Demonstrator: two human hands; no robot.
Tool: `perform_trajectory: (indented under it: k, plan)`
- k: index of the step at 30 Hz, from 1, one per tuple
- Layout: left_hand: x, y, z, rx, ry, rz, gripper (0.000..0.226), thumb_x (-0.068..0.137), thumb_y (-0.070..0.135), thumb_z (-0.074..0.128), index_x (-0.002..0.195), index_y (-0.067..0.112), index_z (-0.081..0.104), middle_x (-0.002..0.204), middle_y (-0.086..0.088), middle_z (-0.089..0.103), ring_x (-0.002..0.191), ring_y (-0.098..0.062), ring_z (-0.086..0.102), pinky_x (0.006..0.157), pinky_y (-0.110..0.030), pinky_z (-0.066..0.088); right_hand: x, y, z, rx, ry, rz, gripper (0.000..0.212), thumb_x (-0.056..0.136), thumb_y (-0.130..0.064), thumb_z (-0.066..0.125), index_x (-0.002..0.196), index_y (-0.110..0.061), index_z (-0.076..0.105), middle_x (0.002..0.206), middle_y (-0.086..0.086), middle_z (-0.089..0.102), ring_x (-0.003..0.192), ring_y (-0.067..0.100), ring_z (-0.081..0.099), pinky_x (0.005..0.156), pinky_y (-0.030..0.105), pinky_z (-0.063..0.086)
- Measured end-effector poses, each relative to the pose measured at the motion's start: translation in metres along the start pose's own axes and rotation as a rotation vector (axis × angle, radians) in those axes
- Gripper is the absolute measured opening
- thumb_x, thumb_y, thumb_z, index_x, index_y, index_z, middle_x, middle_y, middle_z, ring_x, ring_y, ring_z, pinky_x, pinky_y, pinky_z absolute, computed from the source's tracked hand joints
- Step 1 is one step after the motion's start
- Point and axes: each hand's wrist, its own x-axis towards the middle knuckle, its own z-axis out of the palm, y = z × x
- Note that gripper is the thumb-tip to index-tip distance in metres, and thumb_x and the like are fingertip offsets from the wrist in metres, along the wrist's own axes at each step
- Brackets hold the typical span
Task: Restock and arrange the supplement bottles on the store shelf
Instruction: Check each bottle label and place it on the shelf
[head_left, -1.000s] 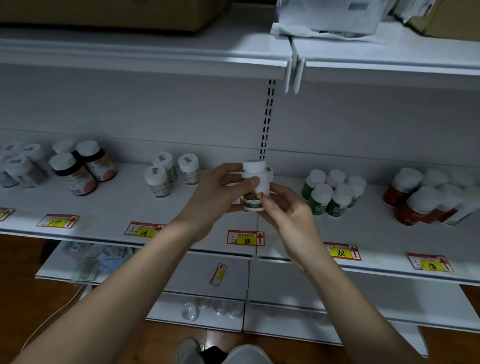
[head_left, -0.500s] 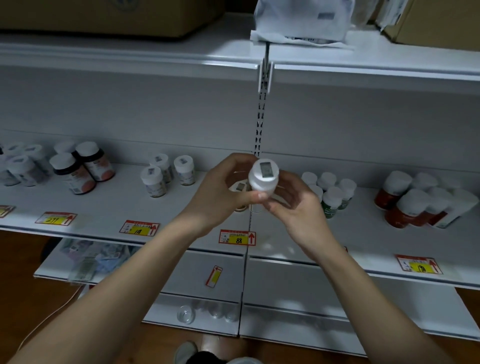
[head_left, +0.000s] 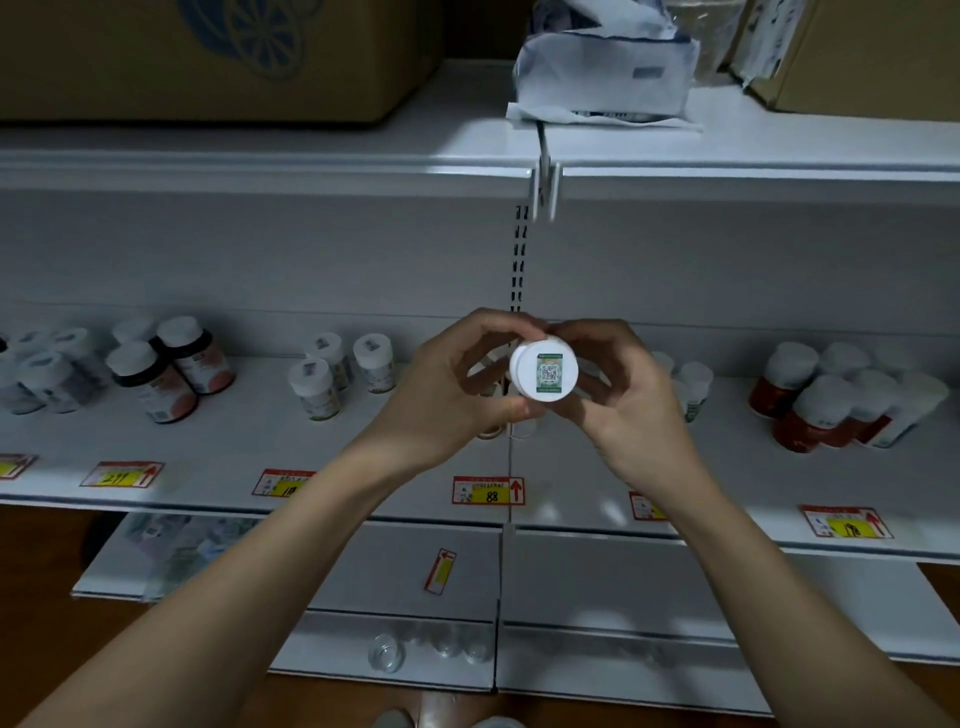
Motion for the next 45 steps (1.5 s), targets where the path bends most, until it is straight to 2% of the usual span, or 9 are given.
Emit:
perform_trajectory:
  k: [4,10,13,18,23,27,32,39,45]
  plan:
    - [-0.001,-0.002,-0.003,-0.004,-0.032,-0.01,0.051,0.075,-0.015,0.076,0.108,0.021,0.061,0.125,0.008,0.066,0.125,-0.011,0.058,0.105,-0.031,0.048,-0.002,0.004,0.003,0.0,0.022,0.001,0.046,0.076,0.002,0.081,0.106,-0.027,0.062,0.109,-0.01,0.07,0.111,0.013,0.066,0.095,0.027,0.053]
    - [0.001,-0.007,-0.004,0.036,-0.024,-0.036,0.055,0.078,-0.009,0.076,0.116,0.027,0.058,0.123,0.01,0.066,0.125,-0.011,0.058,0.108,-0.042,0.047,-0.003,0.004,0.0,-0.036,0.009,0.045,0.048,0.081,0.004,0.076,0.109,-0.032,0.061,0.11,-0.015,0.071,0.111,0.007,0.065,0.093,0.021,0.051]
    - [0.004,-0.007,-0.003,0.075,-0.001,-0.048,0.06,0.083,-0.002,0.075,0.129,0.029,0.052,0.126,0.006,0.066,0.122,-0.007,0.06,0.105,-0.033,0.049,-0.004,0.005,-0.004,-0.08,-0.04,0.067,0.044,0.087,-0.002,0.071,0.119,-0.031,0.061,0.115,-0.015,0.071,0.111,0.005,0.065,0.093,0.021,0.052]
    - [0.011,-0.002,-0.001,0.078,-0.001,-0.158,0.061,0.094,0.015,0.066,0.145,0.037,0.042,0.11,-0.004,0.073,0.099,-0.017,0.072,0.083,-0.038,0.06,-0.003,0.007,-0.01,-0.201,-0.115,0.126,0.032,0.097,-0.019,0.062,0.129,-0.023,0.062,0.114,-0.011,0.072,0.106,0.005,0.067,0.09,0.025,0.055]
    - [0.019,0.006,0.005,0.032,0.069,-0.331,0.044,0.095,0.027,0.064,0.137,0.034,0.051,0.097,-0.01,0.075,0.085,-0.021,0.075,0.071,-0.036,0.063,0.0,0.0,-0.006,-0.058,-0.089,0.298,0.017,0.099,-0.029,0.056,0.107,-0.022,0.069,0.097,0.001,0.076,0.083,0.017,0.072,0.076,0.029,0.059]
    - [0.025,0.007,0.006,0.001,0.148,-0.479,0.032,0.091,0.037,0.069,0.118,0.024,0.063,0.1,-0.009,0.075,0.08,-0.021,0.076,0.066,-0.032,0.062,0.006,-0.012,-0.003,0.128,-0.05,0.53,0.034,0.097,-0.037,0.058,0.096,-0.005,0.07,0.081,0.017,0.073,0.069,0.019,0.069,0.064,0.023,0.056]
    - [0.027,0.007,0.008,-0.038,0.113,-0.609,0.037,0.09,0.046,0.067,0.108,0.013,0.072,0.092,-0.012,0.077,0.078,-0.022,0.075,0.063,-0.025,0.057,0.014,-0.022,-0.003,0.323,-0.022,0.754,0.039,0.092,-0.037,0.064,0.097,0.001,0.066,0.08,0.02,0.072,0.06,0.02,0.067,0.056,0.023,0.058]
    - [0.023,0.007,0.013,-0.005,0.107,-0.598,0.034,0.09,0.047,0.066,0.112,0.02,0.07,0.091,-0.012,0.077,0.078,-0.026,0.075,0.069,-0.031,0.061,0.009,-0.021,-0.012,0.311,-0.07,0.755,0.041,0.093,-0.034,0.065,0.106,0.005,0.067,0.099,0.027,0.072,0.071,0.023,0.069,0.068,0.027,0.061]
    - [0.017,-0.004,0.017,-0.062,0.169,-0.55,0.045,0.089,0.033,0.071,0.131,0.033,0.053,0.105,-0.011,0.075,0.086,-0.033,0.075,0.076,-0.042,0.063,0.009,-0.009,-0.022,0.05,-0.164,0.669,0.033,0.096,-0.04,0.061,0.102,-0.008,0.07,0.089,0.012,0.075,0.079,0.02,0.072,0.071,0.028,0.058]
